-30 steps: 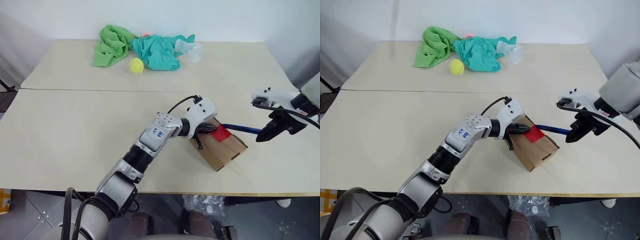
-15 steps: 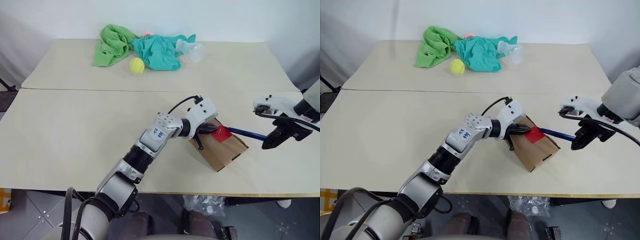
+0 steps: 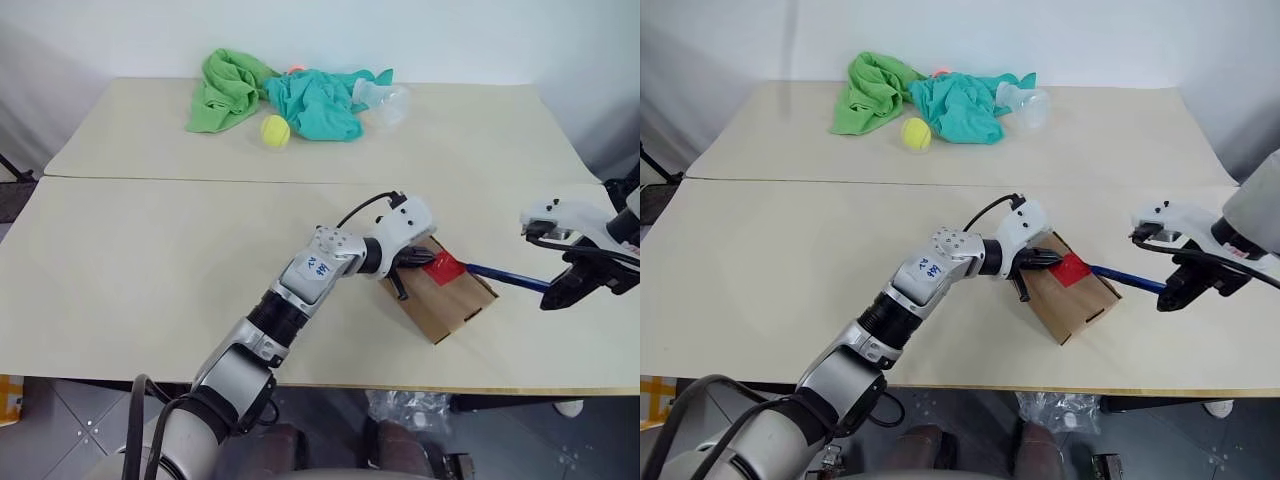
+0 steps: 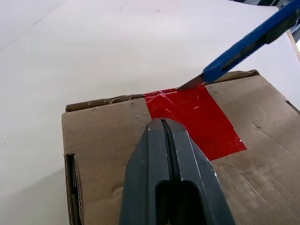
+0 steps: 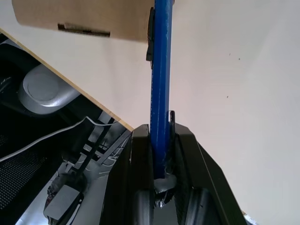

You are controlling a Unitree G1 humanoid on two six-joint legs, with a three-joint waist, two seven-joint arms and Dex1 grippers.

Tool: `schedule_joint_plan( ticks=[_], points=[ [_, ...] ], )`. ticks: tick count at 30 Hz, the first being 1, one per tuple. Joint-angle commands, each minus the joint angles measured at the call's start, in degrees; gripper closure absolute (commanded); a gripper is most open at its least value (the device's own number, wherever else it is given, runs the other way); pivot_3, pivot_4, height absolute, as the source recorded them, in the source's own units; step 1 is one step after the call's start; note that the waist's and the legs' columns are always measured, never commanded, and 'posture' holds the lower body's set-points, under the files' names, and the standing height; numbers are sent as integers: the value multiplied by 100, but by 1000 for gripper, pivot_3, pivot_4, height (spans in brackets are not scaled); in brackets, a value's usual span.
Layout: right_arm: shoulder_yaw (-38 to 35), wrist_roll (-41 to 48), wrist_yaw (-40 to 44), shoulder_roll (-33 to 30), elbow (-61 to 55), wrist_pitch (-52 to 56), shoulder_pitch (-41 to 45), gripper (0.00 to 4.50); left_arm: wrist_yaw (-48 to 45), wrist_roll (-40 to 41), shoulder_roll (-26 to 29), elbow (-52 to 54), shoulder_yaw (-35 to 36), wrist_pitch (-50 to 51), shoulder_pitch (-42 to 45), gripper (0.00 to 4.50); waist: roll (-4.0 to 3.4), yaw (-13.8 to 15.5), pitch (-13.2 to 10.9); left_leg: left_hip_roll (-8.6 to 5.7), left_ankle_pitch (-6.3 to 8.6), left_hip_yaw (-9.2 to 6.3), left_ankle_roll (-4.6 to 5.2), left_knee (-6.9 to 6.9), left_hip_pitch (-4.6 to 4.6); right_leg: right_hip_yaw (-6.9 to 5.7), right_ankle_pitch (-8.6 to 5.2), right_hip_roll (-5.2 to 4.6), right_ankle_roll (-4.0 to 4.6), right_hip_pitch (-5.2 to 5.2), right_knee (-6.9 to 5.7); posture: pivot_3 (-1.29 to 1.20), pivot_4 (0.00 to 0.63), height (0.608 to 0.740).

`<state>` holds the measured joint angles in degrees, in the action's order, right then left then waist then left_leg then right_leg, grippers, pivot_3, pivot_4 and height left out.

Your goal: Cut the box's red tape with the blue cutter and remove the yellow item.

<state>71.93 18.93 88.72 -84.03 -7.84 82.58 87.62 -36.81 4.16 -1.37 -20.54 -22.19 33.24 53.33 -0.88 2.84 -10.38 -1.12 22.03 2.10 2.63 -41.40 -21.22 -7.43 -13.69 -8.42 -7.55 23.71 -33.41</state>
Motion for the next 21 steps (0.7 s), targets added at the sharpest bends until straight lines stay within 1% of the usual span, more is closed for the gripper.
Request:
schedule_joint_plan(
  ticks=[1,11,18,21],
  points=[
    [-60,118,377,-278,-323,89,-87,4328,141,-235,87,-326,-53,147,-143,4500,0,3,0,0,0,0,0,0,0,0,0,0,0,0,0,0,150,740],
    [-589,188,377,-661,-881,329,-573,4328,104,-238,62,-426,-63,56,-104,4500,0,5,0,1,1,1,-1,-2,2,2,0,-1,0,-1,19,0,150,740],
    [-962,116,377,-594,-875,449,-861,4328,66,-246,34,-507,-84,-27,-55,4500,0,6,0,1,0,1,-1,-5,3,3,0,-2,0,-1,15,0,150,740],
    [-1032,-3,377,-435,-699,410,-906,4328,48,-246,29,-492,-95,-44,-55,4500,0,0,0,0,1,1,-1,-8,3,4,0,-2,0,-2,15,0,150,740]
  ],
)
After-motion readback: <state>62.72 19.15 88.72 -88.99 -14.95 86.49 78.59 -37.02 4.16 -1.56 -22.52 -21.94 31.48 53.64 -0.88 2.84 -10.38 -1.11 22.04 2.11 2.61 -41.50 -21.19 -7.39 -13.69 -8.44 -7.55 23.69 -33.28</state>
